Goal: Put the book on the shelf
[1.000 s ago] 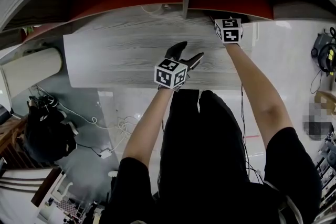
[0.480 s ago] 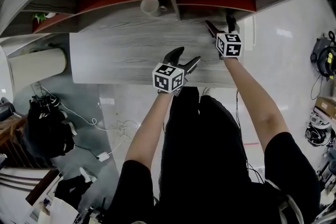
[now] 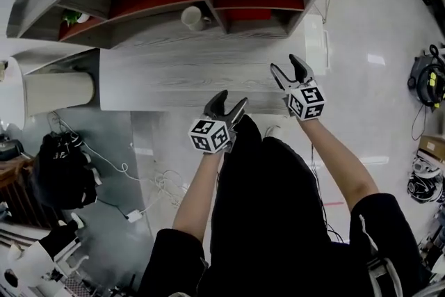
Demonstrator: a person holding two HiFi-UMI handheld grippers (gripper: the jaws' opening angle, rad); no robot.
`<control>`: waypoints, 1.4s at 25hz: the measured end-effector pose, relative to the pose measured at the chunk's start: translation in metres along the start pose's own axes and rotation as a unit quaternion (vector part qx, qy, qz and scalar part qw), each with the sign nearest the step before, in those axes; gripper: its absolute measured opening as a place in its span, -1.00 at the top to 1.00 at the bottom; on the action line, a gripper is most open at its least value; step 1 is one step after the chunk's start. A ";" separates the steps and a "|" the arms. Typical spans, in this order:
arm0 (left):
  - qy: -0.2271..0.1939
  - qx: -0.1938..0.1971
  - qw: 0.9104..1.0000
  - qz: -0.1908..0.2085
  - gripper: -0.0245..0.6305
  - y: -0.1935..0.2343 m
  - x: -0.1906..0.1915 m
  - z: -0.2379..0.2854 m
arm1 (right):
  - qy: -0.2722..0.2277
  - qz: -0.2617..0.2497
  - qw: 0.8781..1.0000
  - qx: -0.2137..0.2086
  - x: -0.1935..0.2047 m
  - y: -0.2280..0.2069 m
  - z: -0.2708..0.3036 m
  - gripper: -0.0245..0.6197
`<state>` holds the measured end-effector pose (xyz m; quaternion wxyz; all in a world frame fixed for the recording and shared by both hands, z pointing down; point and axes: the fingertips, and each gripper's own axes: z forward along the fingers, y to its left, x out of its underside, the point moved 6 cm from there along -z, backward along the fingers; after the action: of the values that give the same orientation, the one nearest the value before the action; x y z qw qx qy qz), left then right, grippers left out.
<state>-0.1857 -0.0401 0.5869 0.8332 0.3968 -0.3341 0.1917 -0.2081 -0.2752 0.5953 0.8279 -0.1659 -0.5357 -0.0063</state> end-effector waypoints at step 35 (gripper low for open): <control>-0.106 0.004 0.988 0.109 0.87 -0.123 0.054 -0.251 | -0.032 0.019 0.997 0.069 0.030 0.222 -0.280 0.92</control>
<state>0.0258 0.0857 0.4433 0.7656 0.3796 -0.4608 0.2397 0.0939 -0.1392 0.4587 0.8200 -0.1187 -0.5576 0.0520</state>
